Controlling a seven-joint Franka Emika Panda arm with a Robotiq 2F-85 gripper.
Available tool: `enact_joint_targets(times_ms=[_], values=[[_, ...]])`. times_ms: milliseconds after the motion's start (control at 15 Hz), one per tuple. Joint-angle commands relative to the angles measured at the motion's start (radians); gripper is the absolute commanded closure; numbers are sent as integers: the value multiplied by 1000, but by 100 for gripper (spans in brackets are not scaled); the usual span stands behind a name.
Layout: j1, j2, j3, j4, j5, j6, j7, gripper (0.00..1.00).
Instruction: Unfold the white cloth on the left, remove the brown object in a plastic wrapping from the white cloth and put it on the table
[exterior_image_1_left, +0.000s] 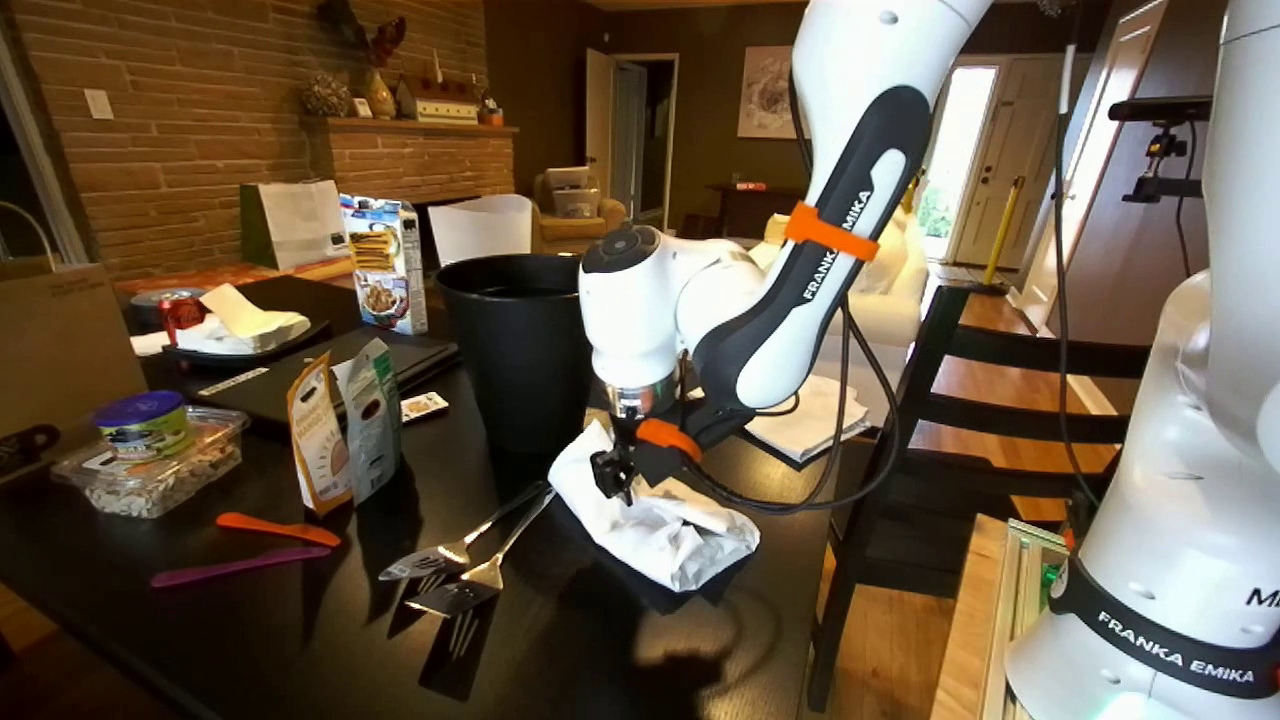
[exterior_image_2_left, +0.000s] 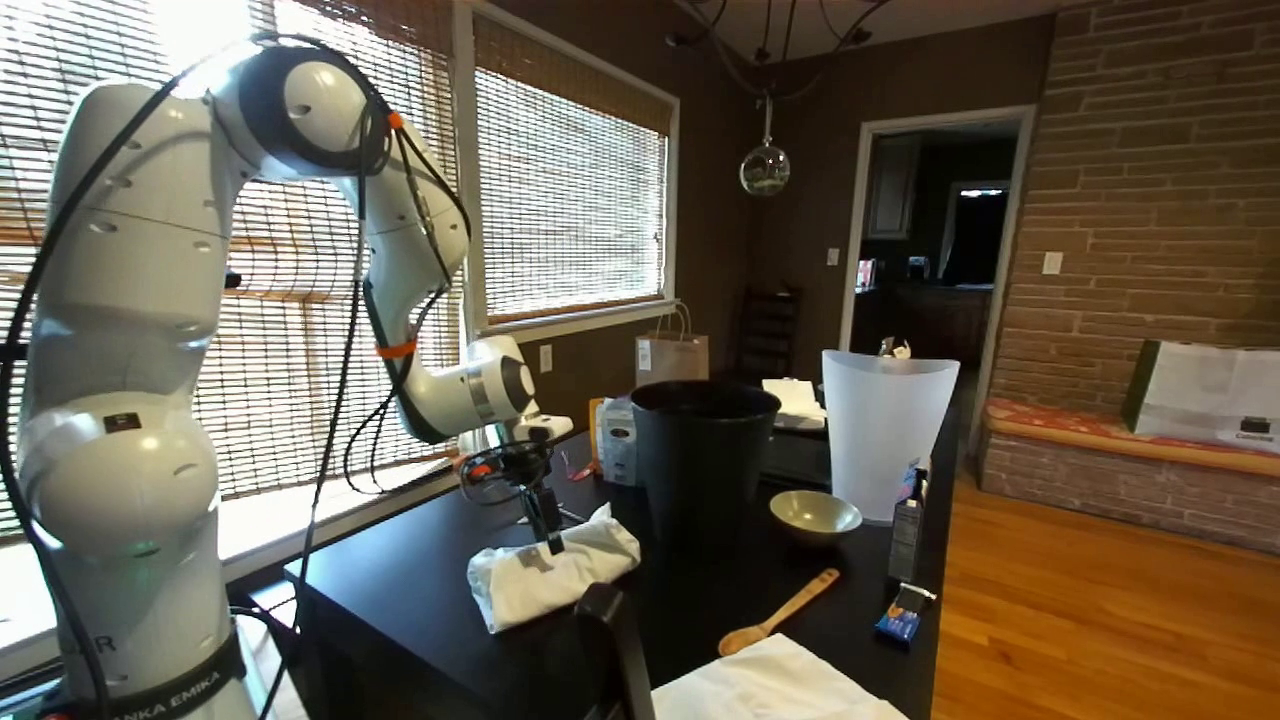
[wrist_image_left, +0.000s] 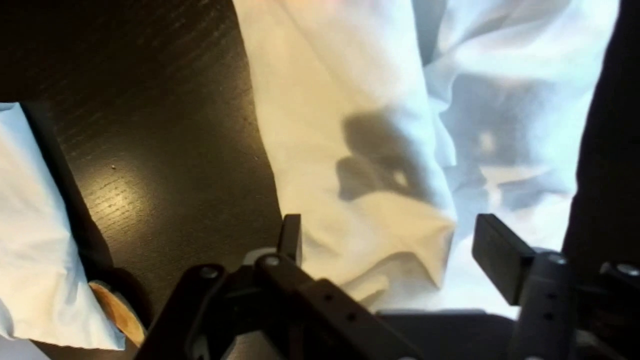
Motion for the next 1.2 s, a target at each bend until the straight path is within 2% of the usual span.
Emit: enact_joint_targets(times_ms=[0,200,533,733,1133], values=[[15,75,-14,59,-50,30,72,41],[54,89,-55,76,-16,31,52,64],[85,65,-116,77,-43,8,60,96],[86,40,-145,66,-53,-13,55,100],[63,16,-181,49,-131,-118,49,96]])
